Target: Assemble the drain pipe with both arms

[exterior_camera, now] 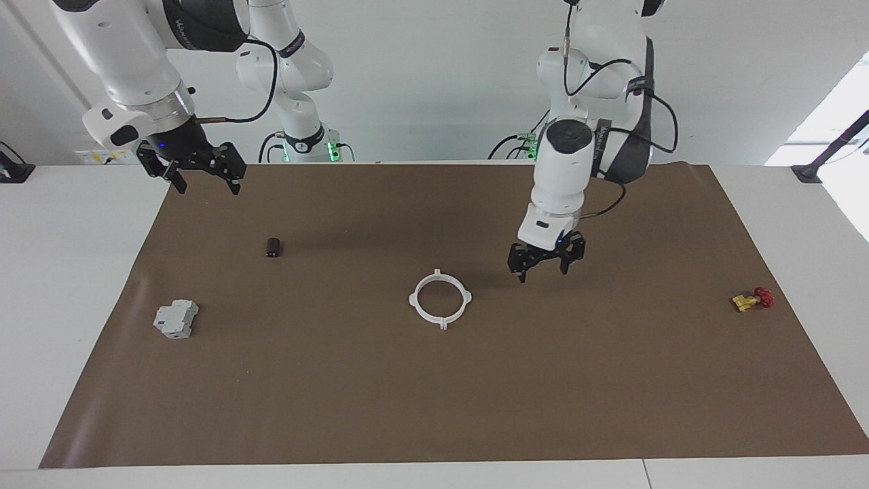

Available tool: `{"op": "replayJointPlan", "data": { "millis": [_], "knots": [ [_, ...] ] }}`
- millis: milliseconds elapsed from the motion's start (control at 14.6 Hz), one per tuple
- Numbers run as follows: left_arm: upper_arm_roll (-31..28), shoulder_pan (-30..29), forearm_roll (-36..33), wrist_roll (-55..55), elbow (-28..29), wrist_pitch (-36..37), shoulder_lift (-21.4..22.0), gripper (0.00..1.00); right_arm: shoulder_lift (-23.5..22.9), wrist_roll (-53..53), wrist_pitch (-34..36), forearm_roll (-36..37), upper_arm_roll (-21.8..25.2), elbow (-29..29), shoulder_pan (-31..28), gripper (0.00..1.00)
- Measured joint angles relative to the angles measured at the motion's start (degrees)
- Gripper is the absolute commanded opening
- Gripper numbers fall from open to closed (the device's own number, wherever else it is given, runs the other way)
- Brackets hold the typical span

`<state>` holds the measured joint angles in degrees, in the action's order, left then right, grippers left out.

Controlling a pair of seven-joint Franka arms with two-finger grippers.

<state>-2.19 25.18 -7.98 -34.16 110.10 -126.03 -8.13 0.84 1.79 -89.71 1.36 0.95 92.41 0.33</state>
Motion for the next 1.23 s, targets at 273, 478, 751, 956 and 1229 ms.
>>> {"op": "replayJointPlan", "data": {
  "millis": [273, 478, 751, 956, 1229],
  "knots": [
    [-0.15, -7.64, 1.06, 8.42, 2.27, 2.95, 5.33, 1.00, 0.00, 0.00, 0.00, 0.00, 0.00, -0.04, 0.00, 1.00],
    [-0.40, -13.80, 4.66, 19.16, 2.09, 6.93, 8.22, 1.00, 0.00, 0.00, 0.00, 0.00, -0.02, -0.10, 0.00, 1.00],
    [-0.64, -18.67, 5.11, 25.83, -1.12, 15.62, 11.64, 1.00, 0.00, 0.00, 0.00, 0.00, -0.03, -0.12, 0.00, 1.00],
    [-0.75, -22.27, 7.71, 30.34, -6.04, 21.63, 11.98, 1.00, 0.00, 0.00, 0.00, 0.00, -0.08, -0.13, 0.00, 1.00],
    [-0.87, -26.05, 9.46, 34.44, -10.89, 27.34, 11.98, 1.00, 0.00, 0.00, 0.00, -0.01, -0.13, -0.13, 0.00, 1.00]
  ]
}}
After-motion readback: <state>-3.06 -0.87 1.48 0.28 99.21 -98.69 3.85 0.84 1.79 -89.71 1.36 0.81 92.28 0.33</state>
